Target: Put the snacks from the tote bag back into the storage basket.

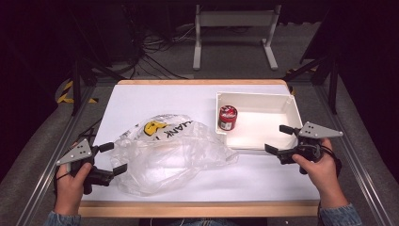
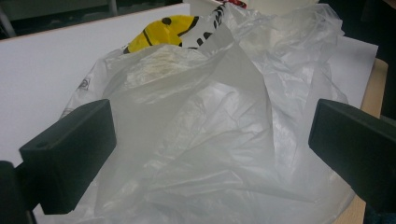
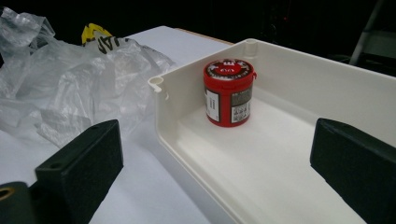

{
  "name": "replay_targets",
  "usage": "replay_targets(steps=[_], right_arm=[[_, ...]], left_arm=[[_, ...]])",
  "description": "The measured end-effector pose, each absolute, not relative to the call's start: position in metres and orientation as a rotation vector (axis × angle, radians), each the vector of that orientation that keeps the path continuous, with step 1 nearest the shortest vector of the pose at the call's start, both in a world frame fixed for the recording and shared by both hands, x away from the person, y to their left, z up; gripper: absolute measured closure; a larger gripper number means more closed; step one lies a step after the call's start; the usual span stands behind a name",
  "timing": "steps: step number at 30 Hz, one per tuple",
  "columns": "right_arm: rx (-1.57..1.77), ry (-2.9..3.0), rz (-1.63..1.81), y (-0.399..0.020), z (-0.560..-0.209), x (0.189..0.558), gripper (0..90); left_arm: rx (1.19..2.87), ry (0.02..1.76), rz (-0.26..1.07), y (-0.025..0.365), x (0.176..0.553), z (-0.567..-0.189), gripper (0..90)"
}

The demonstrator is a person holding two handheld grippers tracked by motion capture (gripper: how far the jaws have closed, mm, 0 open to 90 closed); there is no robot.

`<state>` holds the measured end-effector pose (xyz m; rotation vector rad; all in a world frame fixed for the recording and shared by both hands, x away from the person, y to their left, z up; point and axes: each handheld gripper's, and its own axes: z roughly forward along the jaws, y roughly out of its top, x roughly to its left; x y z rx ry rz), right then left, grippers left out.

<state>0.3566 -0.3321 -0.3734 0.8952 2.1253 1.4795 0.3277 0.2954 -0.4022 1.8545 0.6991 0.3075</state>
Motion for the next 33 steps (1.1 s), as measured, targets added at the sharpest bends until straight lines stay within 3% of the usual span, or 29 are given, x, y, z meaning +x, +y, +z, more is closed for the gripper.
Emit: replay_targets(steps=[21, 33], right_arm=[[1.012, 2.106, 1.351, -0.336, -0.425, 0.334, 6.3], [0.968, 2.043, 1.44, -0.329, -0.434, 0.334, 4.0]], left_arm=[[1.837, 0.712, 0.275, 0.284, 0.328, -0.422, 1.3], [1.759, 0.705, 0.275, 0.281, 0.331, -0.427, 1.2]])
